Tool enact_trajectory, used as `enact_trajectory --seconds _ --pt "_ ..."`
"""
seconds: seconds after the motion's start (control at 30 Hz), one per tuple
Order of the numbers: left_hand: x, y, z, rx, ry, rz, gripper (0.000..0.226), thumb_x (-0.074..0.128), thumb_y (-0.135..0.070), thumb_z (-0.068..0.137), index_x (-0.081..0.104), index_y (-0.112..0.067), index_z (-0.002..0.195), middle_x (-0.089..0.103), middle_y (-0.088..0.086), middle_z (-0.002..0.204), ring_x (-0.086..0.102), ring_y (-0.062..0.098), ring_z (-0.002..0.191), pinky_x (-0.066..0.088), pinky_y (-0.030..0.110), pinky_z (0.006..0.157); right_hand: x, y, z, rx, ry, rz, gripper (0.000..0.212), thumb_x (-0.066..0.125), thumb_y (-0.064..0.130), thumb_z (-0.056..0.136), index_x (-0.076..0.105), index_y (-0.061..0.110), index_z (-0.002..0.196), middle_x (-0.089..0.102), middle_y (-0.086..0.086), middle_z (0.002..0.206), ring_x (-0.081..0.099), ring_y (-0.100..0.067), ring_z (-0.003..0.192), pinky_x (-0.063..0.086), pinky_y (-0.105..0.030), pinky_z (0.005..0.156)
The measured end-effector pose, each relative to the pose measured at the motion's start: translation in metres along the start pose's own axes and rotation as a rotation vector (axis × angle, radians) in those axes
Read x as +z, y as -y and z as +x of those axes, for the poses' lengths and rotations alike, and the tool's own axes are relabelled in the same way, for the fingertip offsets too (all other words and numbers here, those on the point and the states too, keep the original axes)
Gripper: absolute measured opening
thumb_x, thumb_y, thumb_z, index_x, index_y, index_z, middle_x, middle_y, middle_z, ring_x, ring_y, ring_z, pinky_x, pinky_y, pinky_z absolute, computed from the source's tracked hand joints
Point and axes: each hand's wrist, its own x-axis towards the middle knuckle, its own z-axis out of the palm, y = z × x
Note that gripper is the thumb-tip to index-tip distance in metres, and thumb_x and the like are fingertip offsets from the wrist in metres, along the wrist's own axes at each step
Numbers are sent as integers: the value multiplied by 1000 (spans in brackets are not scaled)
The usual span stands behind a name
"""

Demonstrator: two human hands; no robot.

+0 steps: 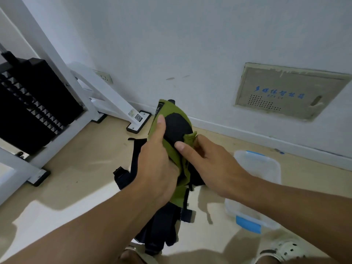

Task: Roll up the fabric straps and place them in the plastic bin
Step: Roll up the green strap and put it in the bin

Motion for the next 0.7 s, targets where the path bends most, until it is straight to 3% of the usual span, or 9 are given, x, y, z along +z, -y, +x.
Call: enact_trajectory --seconds 0.07,0.17,0.3,0.4,0.53,0.63,0.7 --pt "2 1 -1 28 11 -31 46 52 -46 103 72 -7 118 80 14 104 79 26 93 63 38 79 2 -1 -2 18 1 77 61 30 91 71 47 33 83 63 13 84 63 -8 84 51 -34 79" --pt "1 1 1 100 -37 -17 36 52 -36 105 69 -9 121 80 12 104 78 26 93 63 39 79 7 -5 2 20 -42 87 54 30 83 84 43 31 81 65 9 84 66 -11 86 53 -40 83" --pt "-1 0 4 133 -39 8 27 48 -22 109 67 -11 123 80 10 101 79 21 85 62 28 62 12 -13 5 -27 -82 -78 43 21 62 101 37 29 77 56 8 73 56 -10 71 44 -38 69" --pt "-1 5 4 107 -39 20 26 47 -20 109 68 -7 112 81 9 95 79 18 80 61 25 59 13 -16 6 -84 -143 -237 42 15 52 103 36 28 76 53 6 70 53 -15 68 37 -36 65" --pt "1 9 4 68 -15 8 32 47 -18 109 71 0 100 80 13 92 79 18 80 63 27 65 13 -19 12 -52 -182 -290 53 8 56 99 46 24 81 58 5 70 57 -21 70 37 -36 64" --pt "0 9 6 66 -13 -11 28 49 -16 108 70 2 109 79 17 106 79 21 92 64 32 81 10 -18 14 -40 -199 -218 65 6 66 97 53 23 84 62 5 72 60 -16 71 46 -36 68" --pt "-1 10 9 71 -30 -13 26 49 -14 108 68 1 119 78 17 111 78 21 92 65 32 76 10 -19 13 -89 -233 -201 56 12 57 103 52 22 81 61 4 69 58 -16 67 47 -37 67"
